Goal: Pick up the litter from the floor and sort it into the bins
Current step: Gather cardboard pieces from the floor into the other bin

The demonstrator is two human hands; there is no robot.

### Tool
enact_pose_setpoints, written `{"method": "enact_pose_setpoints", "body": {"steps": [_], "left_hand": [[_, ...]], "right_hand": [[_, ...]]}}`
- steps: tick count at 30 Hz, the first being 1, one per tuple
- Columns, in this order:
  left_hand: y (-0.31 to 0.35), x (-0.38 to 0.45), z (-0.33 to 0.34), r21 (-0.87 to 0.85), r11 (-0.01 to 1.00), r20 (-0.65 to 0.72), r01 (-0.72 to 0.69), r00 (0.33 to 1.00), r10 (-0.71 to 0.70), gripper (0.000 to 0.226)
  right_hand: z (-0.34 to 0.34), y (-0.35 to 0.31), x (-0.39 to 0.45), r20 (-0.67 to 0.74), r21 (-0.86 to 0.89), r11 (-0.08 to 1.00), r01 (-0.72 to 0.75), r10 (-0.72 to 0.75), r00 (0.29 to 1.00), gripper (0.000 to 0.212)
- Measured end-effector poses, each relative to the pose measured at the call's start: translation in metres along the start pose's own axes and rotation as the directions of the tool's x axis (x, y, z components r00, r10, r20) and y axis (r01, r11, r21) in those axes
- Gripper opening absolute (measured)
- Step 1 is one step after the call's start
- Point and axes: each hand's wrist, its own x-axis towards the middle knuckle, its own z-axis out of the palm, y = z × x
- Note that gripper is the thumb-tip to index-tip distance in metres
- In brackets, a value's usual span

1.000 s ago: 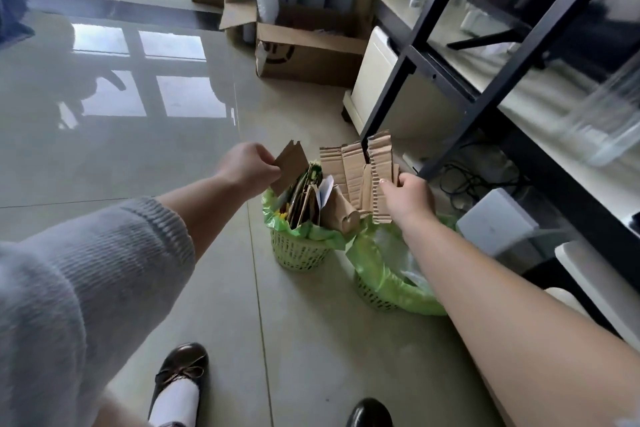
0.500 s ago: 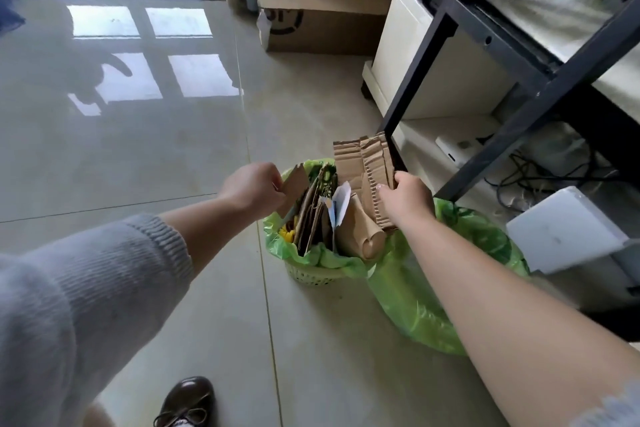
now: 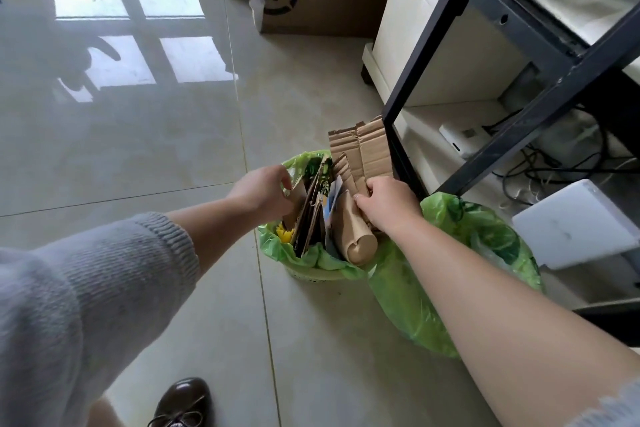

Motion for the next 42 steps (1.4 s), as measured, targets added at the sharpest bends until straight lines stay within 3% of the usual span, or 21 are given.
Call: {"method": "enact_pose_setpoints", "body": {"steps": [5,11,14,17,20,26,31,42], "left_hand": [[0.0,0.003,0.006,0.064,0.997,0.0,-0.051,0.999,0.051,0.018],[0.004,0.004,0.015,0.116,0.986,0.104,-0.116,0.989,0.104,0.008],[0.003,0.01,0.008,0.09,0.993,0.139,-0.077,0.988,0.064,0.007],[-0.004,0.015,0.004,0.096,0.995,0.148,-0.005,0.989,-0.009,0.008],[-0.007,0.016,0.007,0.141,0.99,0.172,-0.002,0.985,-0.022,0.012],[0.001,0.016,0.026,0.155,0.985,0.217,-0.071,0.975,0.037,0.009],[0.001,0.016,0.024,0.146,0.989,0.207,-0.038,0.978,0.007,0.01],[0.0,-0.012,-0.022,-0.285,0.953,0.103,0.104,0.992,-0.077,0.016]], "right_hand": [[0.008,0.0,0.008,0.068,0.011,0.999,-0.046,0.045,0.997,0.04],[0.009,-0.004,0.014,0.123,0.016,1.0,-0.021,0.019,0.992,0.03],[0.0,-0.004,0.014,0.036,0.124,0.992,-0.014,0.009,0.999,0.035],[-0.004,-0.003,0.015,-0.009,0.116,0.992,0.044,-0.043,0.999,0.024],[0.0,-0.005,0.014,0.027,0.042,0.997,0.065,-0.066,0.997,0.019],[0.016,-0.007,0.019,0.079,0.114,0.993,0.026,-0.035,0.996,0.022],[0.028,-0.01,0.02,0.129,0.035,0.999,0.035,-0.039,0.991,0.022],[-0.013,0.004,-0.012,-0.086,0.196,0.978,0.076,-0.06,0.994,0.027]]}}
